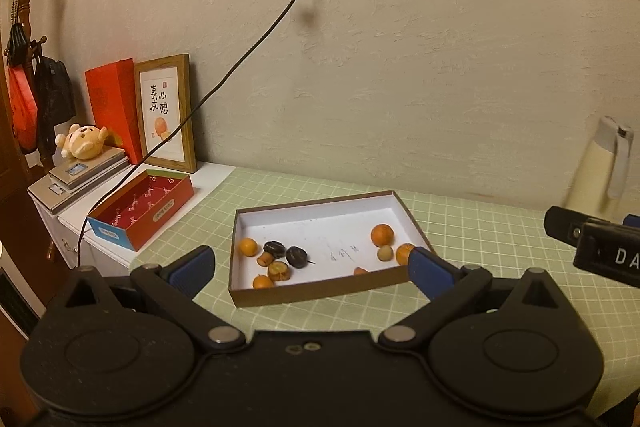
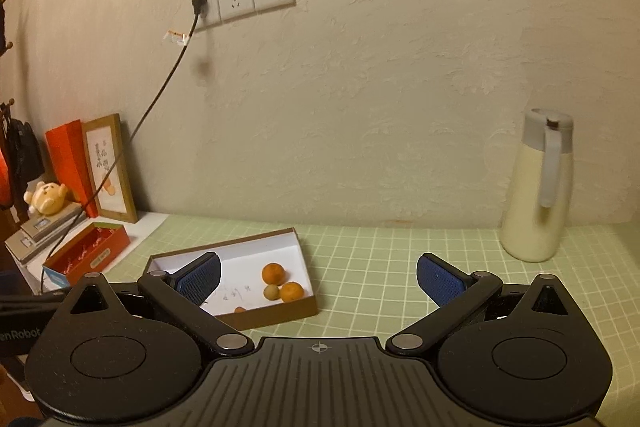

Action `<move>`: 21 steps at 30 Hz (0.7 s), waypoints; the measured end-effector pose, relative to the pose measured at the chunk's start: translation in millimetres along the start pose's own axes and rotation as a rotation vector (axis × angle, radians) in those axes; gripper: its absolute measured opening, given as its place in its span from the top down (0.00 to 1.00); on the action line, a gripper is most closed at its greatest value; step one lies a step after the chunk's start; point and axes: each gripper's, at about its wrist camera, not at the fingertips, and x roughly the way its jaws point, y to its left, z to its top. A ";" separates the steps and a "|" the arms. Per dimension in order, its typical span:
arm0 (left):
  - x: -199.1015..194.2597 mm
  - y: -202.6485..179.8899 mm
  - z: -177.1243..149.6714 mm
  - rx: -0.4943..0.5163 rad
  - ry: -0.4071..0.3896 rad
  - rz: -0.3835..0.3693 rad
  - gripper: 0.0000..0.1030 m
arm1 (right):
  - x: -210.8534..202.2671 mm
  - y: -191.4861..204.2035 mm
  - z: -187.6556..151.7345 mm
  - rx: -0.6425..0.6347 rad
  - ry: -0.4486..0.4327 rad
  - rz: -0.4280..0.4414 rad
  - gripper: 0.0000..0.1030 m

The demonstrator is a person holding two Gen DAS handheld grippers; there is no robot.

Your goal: Organize fruits

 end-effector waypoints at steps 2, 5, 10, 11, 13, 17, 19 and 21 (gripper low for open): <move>-5.9 -2.4 -2.6 0.003 -0.005 -0.002 0.06 | -7.0 0.3 -2.5 -0.006 0.003 -0.006 0.00; -13.2 -4.4 -4.0 -0.007 -0.016 -0.010 0.06 | -18.3 0.2 -5.3 -0.010 -0.005 -0.008 0.00; -23.4 -6.3 -3.3 -0.019 -0.038 -0.018 0.06 | -31.4 2.7 -2.9 -0.023 -0.032 -0.011 0.00; -24.3 -7.1 -2.8 -0.018 -0.040 -0.019 0.06 | -32.8 3.5 -1.8 -0.027 -0.037 -0.012 0.00; -25.6 -9.0 -2.0 -0.012 -0.047 -0.019 0.06 | -34.8 3.2 0.0 -0.029 -0.043 -0.010 0.00; -25.4 -9.6 -1.6 -0.012 -0.052 -0.018 0.06 | -34.8 2.6 0.5 -0.028 -0.044 -0.005 0.00; -24.7 -9.5 -2.0 -0.013 -0.053 -0.015 0.06 | -33.4 2.1 0.1 -0.031 -0.041 -0.007 0.00; -24.5 -9.4 -3.0 -0.013 -0.053 -0.012 0.06 | -31.9 2.3 -0.2 -0.030 -0.038 -0.006 0.00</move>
